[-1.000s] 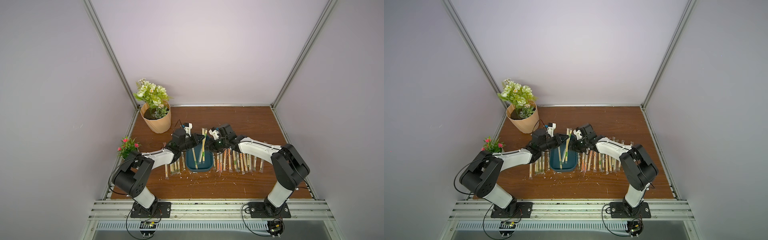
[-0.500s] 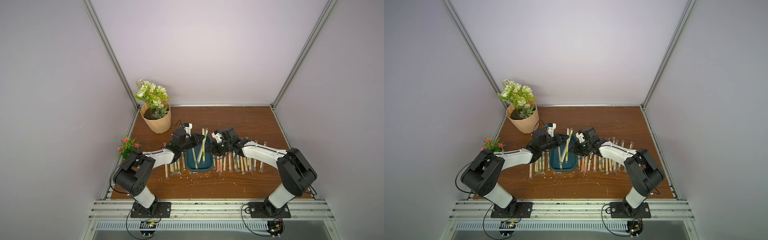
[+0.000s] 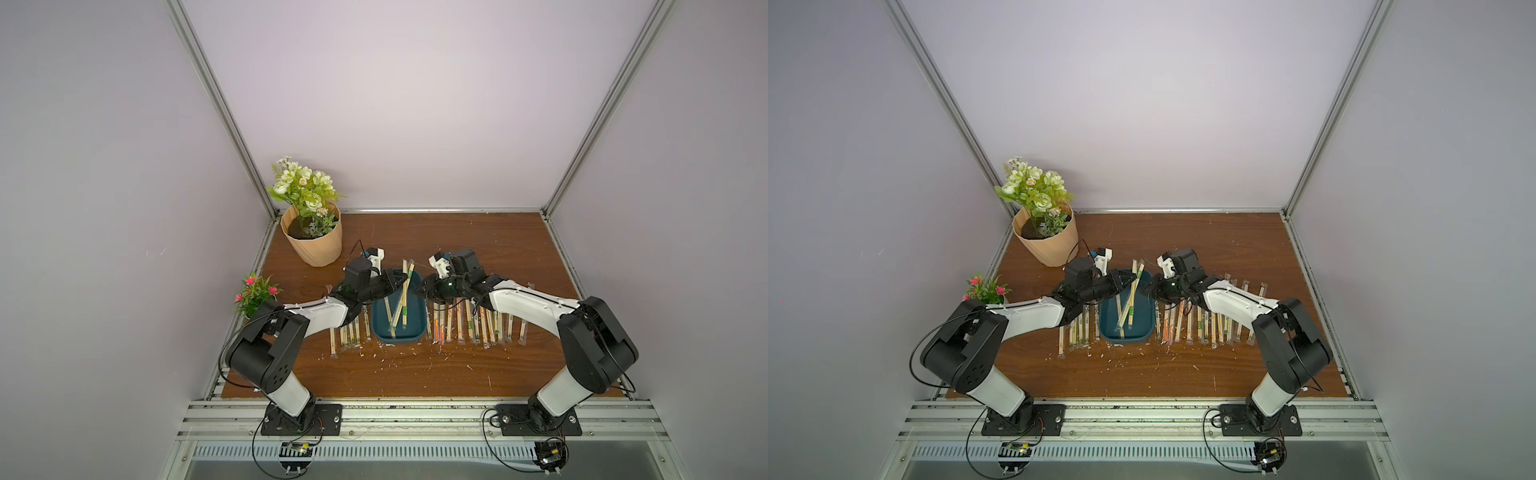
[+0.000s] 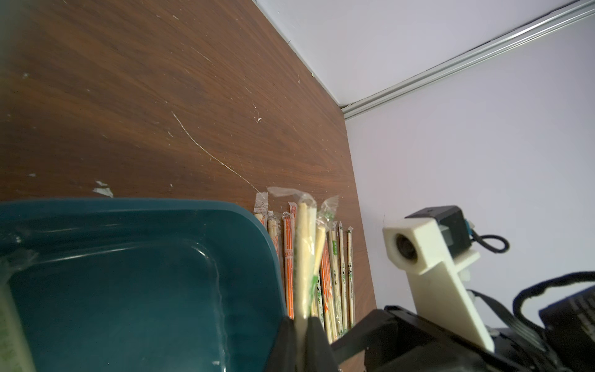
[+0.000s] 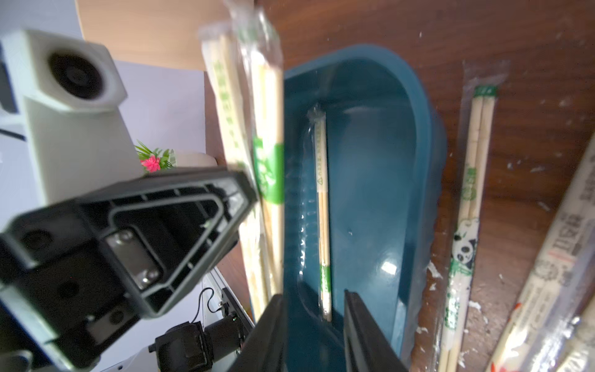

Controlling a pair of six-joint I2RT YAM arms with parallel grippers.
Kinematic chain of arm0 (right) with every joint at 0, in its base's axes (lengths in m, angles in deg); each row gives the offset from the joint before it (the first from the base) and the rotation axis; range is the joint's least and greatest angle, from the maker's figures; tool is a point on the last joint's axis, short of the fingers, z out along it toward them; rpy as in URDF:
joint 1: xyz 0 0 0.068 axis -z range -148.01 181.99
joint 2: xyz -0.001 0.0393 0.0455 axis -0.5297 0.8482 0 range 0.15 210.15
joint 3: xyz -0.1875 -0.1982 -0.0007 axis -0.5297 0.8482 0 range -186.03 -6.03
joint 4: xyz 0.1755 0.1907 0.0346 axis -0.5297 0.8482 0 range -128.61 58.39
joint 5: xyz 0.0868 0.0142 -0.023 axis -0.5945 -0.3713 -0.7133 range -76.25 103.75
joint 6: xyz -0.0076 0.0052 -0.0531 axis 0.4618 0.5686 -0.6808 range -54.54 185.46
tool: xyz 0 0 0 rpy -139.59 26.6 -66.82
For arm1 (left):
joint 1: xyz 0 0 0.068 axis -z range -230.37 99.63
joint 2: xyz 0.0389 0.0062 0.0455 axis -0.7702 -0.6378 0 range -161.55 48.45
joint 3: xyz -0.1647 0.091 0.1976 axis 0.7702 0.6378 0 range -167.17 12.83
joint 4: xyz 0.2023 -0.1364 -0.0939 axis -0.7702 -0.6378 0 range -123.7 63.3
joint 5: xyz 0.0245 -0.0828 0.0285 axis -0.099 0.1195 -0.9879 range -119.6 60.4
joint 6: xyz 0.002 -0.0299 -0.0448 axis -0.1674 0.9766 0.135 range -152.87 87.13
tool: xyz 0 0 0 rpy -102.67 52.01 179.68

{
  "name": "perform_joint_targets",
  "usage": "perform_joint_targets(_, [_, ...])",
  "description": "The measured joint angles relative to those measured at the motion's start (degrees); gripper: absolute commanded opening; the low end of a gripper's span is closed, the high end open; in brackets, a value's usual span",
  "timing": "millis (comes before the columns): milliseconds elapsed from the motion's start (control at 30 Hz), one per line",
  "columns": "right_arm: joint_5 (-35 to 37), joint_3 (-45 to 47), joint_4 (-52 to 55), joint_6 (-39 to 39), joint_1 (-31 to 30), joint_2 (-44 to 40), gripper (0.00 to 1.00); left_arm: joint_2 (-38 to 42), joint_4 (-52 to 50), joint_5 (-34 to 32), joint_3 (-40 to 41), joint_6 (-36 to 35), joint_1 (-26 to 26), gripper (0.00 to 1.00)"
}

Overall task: Take the paired disposable chopsticks out of the storage box
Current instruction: Adjust the paired disposable chopsticks.

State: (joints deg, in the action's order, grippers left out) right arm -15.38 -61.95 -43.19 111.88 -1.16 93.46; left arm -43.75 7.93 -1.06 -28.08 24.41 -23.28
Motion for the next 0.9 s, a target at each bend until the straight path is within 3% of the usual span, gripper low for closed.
perform_joint_targets(433, [-5.3, -0.1, -19.4, 10.9, 4.5, 1.1, 0.37, 0.9, 2.2, 1.4, 3.0, 2.4, 0.0, 0.0])
perform_joint_targets(900, [-5.9, -0.1, -23.4, 14.8, 4.7, 5.7, 0.37, 1.0, 8.3, 2.3, 4.2, 6.8, -0.1, 0.0])
